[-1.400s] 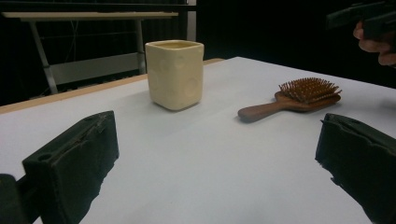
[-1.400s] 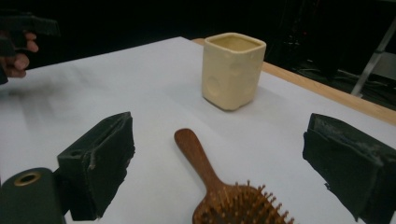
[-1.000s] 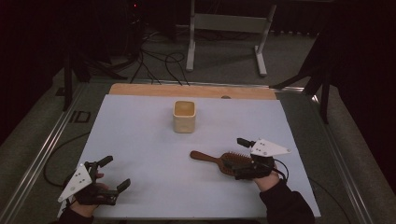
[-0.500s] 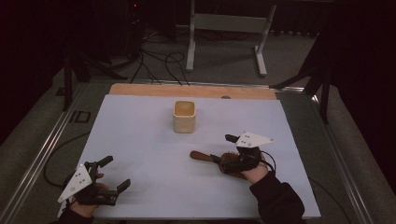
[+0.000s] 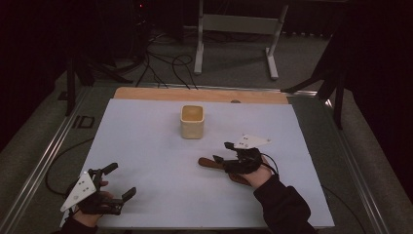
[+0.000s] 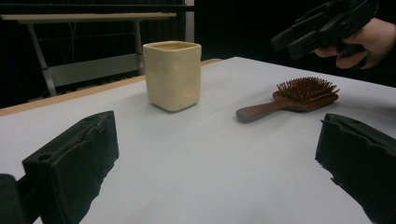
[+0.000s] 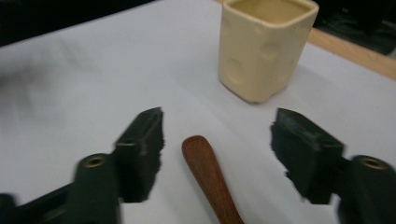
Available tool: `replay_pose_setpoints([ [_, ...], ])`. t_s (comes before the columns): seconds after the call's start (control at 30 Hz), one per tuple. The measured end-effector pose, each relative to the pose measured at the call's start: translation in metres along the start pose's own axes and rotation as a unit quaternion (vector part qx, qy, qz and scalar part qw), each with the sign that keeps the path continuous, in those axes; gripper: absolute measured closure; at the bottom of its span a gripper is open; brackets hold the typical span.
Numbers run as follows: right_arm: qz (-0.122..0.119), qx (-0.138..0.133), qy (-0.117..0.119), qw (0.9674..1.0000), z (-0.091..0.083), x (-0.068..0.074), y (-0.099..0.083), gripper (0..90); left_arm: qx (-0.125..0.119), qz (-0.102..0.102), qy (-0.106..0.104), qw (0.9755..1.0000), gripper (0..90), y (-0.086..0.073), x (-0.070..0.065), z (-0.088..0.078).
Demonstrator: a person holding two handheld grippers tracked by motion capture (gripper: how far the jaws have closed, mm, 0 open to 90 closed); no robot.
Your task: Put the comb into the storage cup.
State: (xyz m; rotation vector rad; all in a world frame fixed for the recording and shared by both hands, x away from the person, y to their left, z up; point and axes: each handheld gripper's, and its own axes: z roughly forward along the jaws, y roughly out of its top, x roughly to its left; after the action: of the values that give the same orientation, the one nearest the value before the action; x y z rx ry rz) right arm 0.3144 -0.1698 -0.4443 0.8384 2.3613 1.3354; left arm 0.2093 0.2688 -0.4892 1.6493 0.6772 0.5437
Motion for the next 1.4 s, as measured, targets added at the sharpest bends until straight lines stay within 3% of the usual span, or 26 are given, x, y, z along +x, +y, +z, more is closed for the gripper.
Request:
replay_pose_setpoints([
  [0.1,0.0,0.018,-0.013,0.9997,0.008,0.003,0.001,50.6,0.0,0.0,0.0,1.0,0.1,0.0,0.0,0.0],
  [0.4,0.014,0.049,-0.041,0.9979,0.026,0.008,0.003,71.9,-0.001,-0.002,0.001,1.0,0.1,0.0,0.001,-0.001],
  [0.57,0.028,0.068,-0.083,0.9939,0.039,0.01,0.005,87.5,-0.001,-0.003,0.0,1.0,0.1,0.0,0.001,0.0],
  [0.8,0.024,0.096,-0.076,0.9921,0.052,0.014,0.007,89.9,0.0,-0.002,-0.001,1.0,0.1,0.0,0.001,0.0],
  [0.83,0.031,0.11,-0.071,0.9909,0.059,0.015,0.007,90.0,0.0,-0.002,0.0,1.0,0.1,0.0,0.001,0.0],
  [0.97,0.039,0.122,-0.077,0.9888,0.066,0.015,0.007,90.0,0.002,0.0,-0.001,1.0,0.1,0.0,0.001,0.0],
  [1.0,0.043,0.134,-0.083,0.9865,0.074,0.015,0.007,90.0,0.002,0.0,-0.002,1.0,0.1,0.0,0.001,0.0],
  [1.23,0.05,0.151,-0.087,0.9834,0.083,0.014,0.006,90.0,0.002,0.002,-0.002,1.0,0.1,0.0,0.0,0.0],
  [1.33,0.055,0.168,-0.098,0.9795,0.089,0.013,0.002,90.0,0.001,0.002,-0.003,1.0,0.1,0.0,0.0,0.0],
  [1.4,0.053,0.17,-0.1,0.9789,0.09,0.013,0.001,90.0,0.002,0.002,-0.002,1.0,0.1,0.0,0.0,0.0],
])
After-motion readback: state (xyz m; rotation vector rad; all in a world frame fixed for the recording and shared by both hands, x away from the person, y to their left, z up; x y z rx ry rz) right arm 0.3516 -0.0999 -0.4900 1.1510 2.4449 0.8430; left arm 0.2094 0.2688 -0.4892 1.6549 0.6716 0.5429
